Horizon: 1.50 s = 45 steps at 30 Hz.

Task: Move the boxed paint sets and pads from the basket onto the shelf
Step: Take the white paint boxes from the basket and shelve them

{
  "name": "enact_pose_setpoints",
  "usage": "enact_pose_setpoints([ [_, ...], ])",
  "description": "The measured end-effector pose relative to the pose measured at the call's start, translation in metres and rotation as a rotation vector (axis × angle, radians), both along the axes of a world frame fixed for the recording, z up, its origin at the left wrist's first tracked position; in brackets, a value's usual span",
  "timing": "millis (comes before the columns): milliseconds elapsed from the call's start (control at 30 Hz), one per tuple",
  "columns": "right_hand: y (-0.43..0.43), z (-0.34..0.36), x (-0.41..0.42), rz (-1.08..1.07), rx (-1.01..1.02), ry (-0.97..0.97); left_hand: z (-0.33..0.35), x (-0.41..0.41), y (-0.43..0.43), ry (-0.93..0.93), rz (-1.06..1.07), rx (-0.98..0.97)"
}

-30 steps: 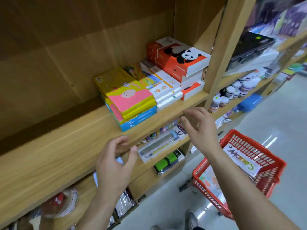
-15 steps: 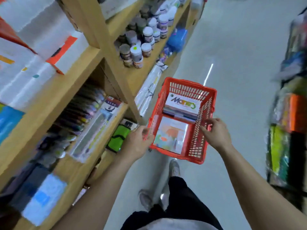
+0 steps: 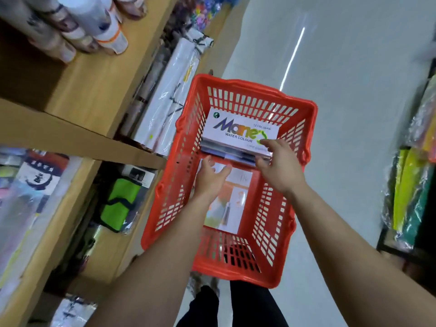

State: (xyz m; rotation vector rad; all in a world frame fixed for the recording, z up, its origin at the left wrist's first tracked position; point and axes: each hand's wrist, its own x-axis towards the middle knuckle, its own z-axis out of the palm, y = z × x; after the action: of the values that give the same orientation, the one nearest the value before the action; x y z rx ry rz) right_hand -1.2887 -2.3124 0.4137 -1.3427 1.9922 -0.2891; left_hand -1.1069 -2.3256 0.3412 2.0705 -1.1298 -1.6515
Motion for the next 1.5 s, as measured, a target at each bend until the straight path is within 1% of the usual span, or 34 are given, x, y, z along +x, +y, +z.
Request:
enact_pose_setpoints([
  [67, -0.015, -0.029, 0.003, -0.034, 0.029, -0.019, -0.03, -0.008, -0.013, 0.016, 0.109, 0.032],
  [133, -0.031, -0.055, 0.006, -0.092, 0.056, 0.0, -0.051, -0.01, -0.019, 0.037, 0.172, 0.049],
  [267, -0.061, -0.093, 0.01, -0.231, 0.089, 0.112, -0.078, -0.013, -0.023, 0.124, 0.263, 0.038],
  [333, -0.07, -0.103, 0.012, -0.268, 0.072, 0.17, -0.087, -0.013, -0.026, 0.168, 0.3, 0.037],
  [400, -0.074, -0.109, 0.012, -0.304, 0.044, 0.151, -0.091, -0.012, -0.027, 0.204, 0.328, 0.054],
  [467, -0.073, -0.114, 0.01, -0.302, 0.035, 0.142, -0.093, -0.011, -0.028, 0.227, 0.329, 0.069],
  [600, -0.065, -0.119, 0.007, -0.307, 0.044, 0.21, -0.098, -0.008, -0.024, 0.238, 0.346, 0.057],
  [700, -0.066, -0.12, 0.006, -0.248, 0.072, 0.264, -0.098, -0.005, -0.015, 0.235, 0.39, 0.048],
  [867, -0.076, -0.124, 0.002, -0.102, 0.036, 0.295, -0.091, -0.016, -0.015, 0.289, 0.408, 0.04],
  [1067, -0.07, -0.135, 0.004, -0.037, 0.212, 0.313, -0.092, -0.028, -0.018, 0.348, 0.42, 0.064],
  [1167, -0.055, -0.138, 0.018, 0.032, 0.146, 0.281, -0.093, -0.029, -0.017, 0.328, 0.415, 0.057],
  [1233, -0.063, -0.139, 0.019, 0.053, 0.116, 0.238, -0.093, -0.03, -0.019, 0.321, 0.413, 0.058],
  [1400, -0.084, -0.144, 0.008, 0.108, 0.163, 0.226, -0.099, -0.034, -0.022, 0.345, 0.43, 0.06],
  [1500, -0.085, -0.149, 0.004, 0.067, 0.166, 0.278, -0.1, -0.036, -0.02, 0.368, 0.438, 0.048],
])
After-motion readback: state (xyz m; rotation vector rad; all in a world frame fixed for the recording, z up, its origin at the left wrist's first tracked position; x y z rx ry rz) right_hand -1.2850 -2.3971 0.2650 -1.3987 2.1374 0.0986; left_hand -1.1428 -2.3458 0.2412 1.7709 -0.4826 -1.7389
